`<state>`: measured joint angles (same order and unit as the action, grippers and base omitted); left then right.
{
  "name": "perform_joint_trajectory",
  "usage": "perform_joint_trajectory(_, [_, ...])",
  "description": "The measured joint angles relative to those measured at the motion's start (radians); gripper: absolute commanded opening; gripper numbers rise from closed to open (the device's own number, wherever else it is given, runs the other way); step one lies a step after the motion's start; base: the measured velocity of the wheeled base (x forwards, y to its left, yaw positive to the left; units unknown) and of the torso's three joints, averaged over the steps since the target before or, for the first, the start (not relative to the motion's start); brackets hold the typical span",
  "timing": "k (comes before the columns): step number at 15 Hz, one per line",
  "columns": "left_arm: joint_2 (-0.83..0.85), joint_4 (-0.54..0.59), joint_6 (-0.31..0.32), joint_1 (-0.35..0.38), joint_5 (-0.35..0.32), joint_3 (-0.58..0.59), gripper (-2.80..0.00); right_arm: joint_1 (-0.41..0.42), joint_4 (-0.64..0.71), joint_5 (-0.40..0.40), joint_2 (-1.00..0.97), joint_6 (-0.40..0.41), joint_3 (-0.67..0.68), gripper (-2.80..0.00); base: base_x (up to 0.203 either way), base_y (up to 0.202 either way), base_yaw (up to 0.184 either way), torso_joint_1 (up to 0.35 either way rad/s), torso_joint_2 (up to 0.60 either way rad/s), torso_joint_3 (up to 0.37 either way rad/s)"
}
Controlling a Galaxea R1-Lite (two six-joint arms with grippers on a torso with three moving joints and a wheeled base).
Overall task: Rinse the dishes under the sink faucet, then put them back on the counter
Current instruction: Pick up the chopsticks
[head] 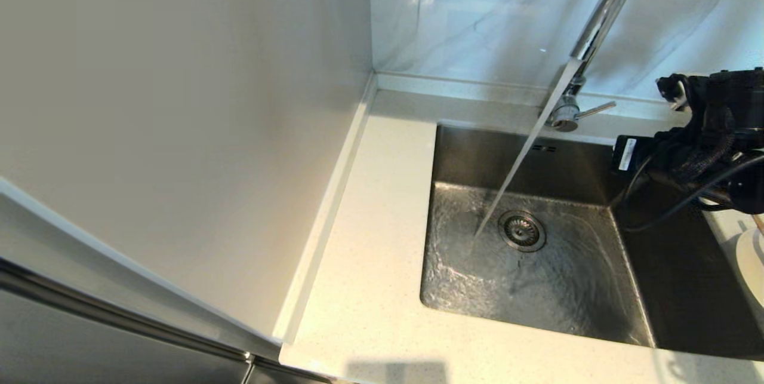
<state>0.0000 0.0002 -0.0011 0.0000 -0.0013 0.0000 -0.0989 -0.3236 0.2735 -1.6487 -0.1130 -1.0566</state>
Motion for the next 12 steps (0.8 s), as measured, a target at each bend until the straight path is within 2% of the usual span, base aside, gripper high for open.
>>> perform_joint_trajectory(2, [0.000,0.000,0.000,0.000,0.000,0.000,-2.80,-0.001,-0.030,0.027,-0.034,0.000,-0.008,-2.80,0.000,0.000,0.000,0.000,0.00,0.000])
perform_joint_trajectory(10, [0.000,0.000,0.000,0.000,0.000,0.000,-2.80,-0.002,-0.039,0.053,-0.127,-0.004,-0.117,-2.80,0.000,0.000,0.000,0.000,0.00,0.000])
perform_joint_trajectory(12, [0.000,0.000,0.000,0.000,0.000,0.000,-2.80,0.002,-0.037,0.084,-0.138,-0.002,-0.124,-2.80,0.000,0.000,0.000,0.000,0.00,0.000])
